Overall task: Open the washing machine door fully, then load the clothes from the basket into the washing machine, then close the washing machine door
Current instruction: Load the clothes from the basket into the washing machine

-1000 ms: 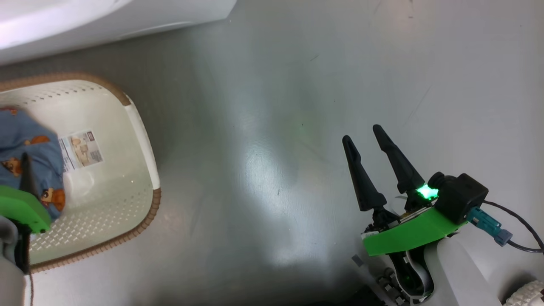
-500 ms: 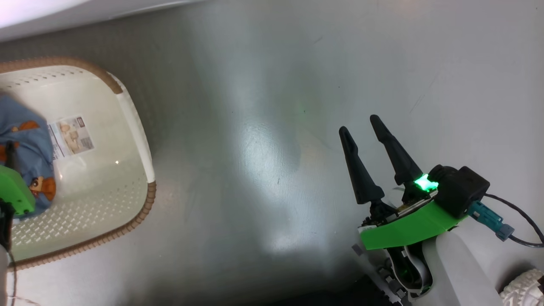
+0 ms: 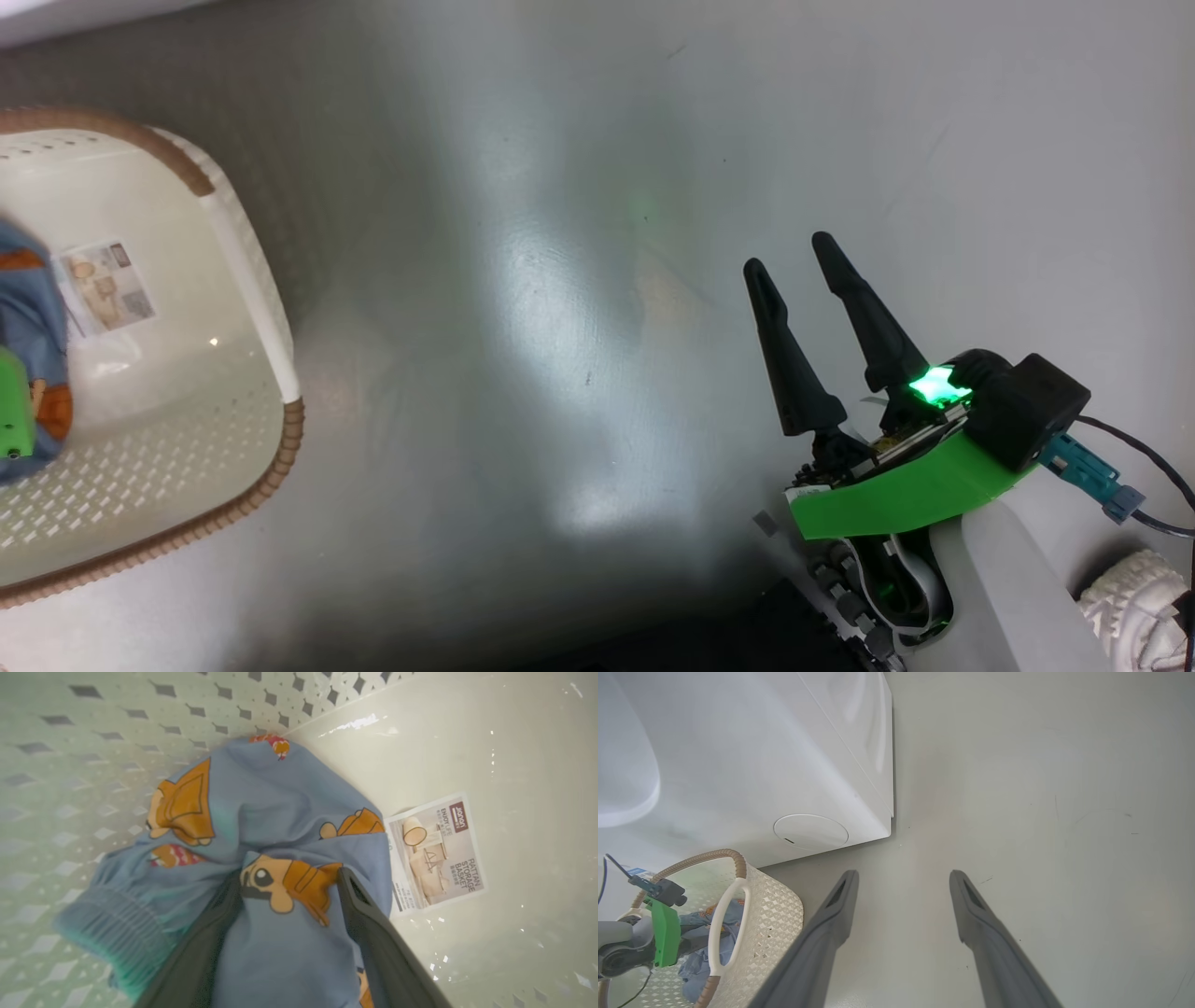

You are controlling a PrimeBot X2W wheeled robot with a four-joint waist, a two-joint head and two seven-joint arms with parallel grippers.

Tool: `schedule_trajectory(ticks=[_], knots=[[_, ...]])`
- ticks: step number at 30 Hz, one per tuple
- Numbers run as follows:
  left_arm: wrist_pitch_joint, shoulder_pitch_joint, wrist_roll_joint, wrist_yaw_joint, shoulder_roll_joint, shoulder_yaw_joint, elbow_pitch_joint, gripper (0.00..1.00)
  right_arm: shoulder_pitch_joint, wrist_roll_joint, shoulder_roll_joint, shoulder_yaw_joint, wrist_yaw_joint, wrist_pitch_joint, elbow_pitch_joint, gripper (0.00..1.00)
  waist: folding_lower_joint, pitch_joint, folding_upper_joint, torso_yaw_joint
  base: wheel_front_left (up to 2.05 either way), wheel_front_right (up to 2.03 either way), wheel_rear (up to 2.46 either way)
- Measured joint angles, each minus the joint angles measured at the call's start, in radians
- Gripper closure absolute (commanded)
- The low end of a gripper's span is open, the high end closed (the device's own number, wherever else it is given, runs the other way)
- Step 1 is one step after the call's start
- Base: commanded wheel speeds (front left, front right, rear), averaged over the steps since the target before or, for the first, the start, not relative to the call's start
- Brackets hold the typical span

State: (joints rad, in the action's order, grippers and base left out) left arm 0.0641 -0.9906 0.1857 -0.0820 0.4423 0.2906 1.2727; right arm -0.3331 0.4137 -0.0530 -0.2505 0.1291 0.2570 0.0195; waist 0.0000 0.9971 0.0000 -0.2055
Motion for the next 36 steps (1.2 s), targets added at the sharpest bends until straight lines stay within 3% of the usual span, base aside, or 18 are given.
schedule_trajectory(ticks=[1,2,3,4,5,18,28,36], knots=[[-0.003,-0.002,-0.005,0.001,0.001,0.004,0.0,0.0,0.0,0.004,0.0,0.0,0.0,0.0,-0.003,0.0,0.0,0.003,0.0,-0.003,0.0,0.0,0.0],[-0.007,-0.003,-0.011,0.003,0.002,0.011,0.001,0.1,0.0,0.005,0.0,-0.001,0.0,0.0,-0.005,0.0,0.0,0.005,0.0,-0.006,0.0,0.0,0.0],[-0.016,-0.003,-0.018,0.007,0.006,0.02,0.002,0.52,0.0,0.005,0.0,-0.002,0.0,0.0,-0.007,0.0,0.0,0.007,0.0,-0.01,0.0,0.0,0.0],[-0.021,-0.003,-0.021,0.007,0.01,0.028,0.003,0.8,0.0,0.01,0.0,-0.004,0.0,0.0,-0.009,0.0,0.0,0.009,0.0,-0.013,0.0,0.0,0.0],[-0.028,-0.003,-0.026,0.007,0.014,0.033,0.004,1.0,0.0,0.014,0.0,-0.005,0.0,0.0,-0.01,0.0,0.0,0.011,0.0,-0.016,0.0,0.0,0.0],[0.025,-0.003,-0.019,0.007,0.021,0.05,0.007,1.0,-0.001,0.021,0.0,0.002,0.0,0.0,-0.013,0.0,0.0,0.004,0.0,-0.019,0.0,0.0,0.0],[0.157,0.016,0.03,-0.003,-0.015,0.035,-0.007,1.0,-0.016,0.021,0.0,0.01,0.0,0.0,0.0,0.0,0.0,-0.079,0.0,-0.005,0.0,0.0,0.0],[0.184,0.088,0.072,-0.022,-0.047,0.017,-0.059,1.0,-0.016,0.016,0.0,0.021,0.0,0.0,0.033,0.0,-0.0001,-0.168,0.0,0.015,0.0,0.0,0.0]])
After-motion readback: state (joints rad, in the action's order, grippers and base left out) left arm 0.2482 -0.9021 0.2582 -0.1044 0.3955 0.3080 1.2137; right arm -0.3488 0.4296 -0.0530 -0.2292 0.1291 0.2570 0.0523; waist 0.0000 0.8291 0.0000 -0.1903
